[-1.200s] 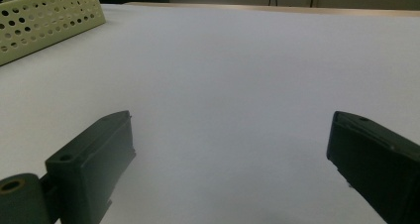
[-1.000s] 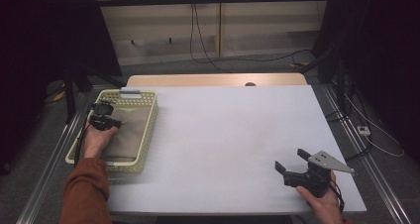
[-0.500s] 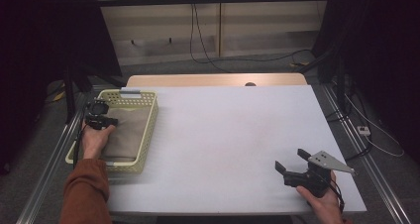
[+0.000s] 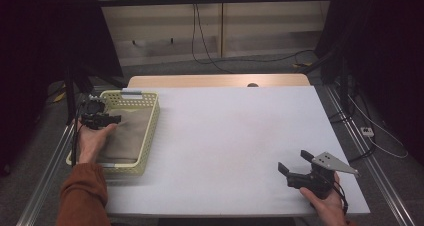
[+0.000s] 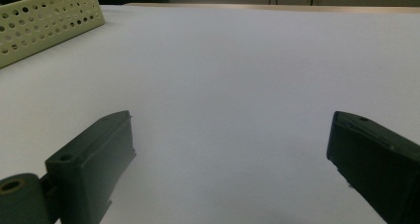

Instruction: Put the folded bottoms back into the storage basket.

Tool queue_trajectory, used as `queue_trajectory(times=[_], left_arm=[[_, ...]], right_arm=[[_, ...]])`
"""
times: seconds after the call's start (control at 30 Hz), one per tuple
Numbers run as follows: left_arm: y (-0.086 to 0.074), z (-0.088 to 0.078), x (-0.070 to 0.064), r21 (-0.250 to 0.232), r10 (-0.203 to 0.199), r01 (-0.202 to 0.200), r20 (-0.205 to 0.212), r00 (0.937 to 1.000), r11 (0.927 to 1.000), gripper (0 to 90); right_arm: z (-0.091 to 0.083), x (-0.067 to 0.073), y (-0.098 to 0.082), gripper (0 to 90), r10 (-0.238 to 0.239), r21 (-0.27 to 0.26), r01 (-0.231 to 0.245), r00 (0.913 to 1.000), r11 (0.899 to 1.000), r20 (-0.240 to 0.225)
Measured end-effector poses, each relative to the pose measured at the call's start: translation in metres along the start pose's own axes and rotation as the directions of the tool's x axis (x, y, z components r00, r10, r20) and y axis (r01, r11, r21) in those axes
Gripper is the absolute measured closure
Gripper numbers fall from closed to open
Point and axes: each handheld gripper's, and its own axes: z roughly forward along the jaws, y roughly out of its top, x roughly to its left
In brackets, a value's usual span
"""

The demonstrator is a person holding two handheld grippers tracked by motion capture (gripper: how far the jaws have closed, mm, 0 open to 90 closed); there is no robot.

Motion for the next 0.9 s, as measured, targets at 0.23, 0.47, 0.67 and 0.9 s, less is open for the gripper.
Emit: queue_trajectory(times=[0.23,0.47,0.67,0.9], left_arm=[[0.002,-0.013,0.001,-0.074,0.014,-0.017,-0.034,0.9993,0.9971,32.6],[0.003,-0.019,-0.002,-0.125,0.020,-0.021,-0.015,0.9997,0.9919,19.3],[0.001,-0.027,-0.005,-0.149,0.018,-0.012,0.034,0.9993,0.9888,11.3],[-0.003,-0.038,-0.009,-0.189,0.037,-0.031,0.030,0.9989,0.9815,6.6]], right_arm=[[-0.001,-0.001,0.000,3.8,0.003,0.000,-0.003,1.0000,1.000,-0.003],[0.000,-0.003,-0.001,3.8,0.010,0.001,-0.010,0.9999,1.000,-0.001],[0.000,-0.003,-0.001,3.8,0.013,0.000,-0.013,0.9999,1.000,0.000],[0.001,-0.002,0.000,3.8,0.007,0.000,-0.007,1.0000,1.000,0.005]])
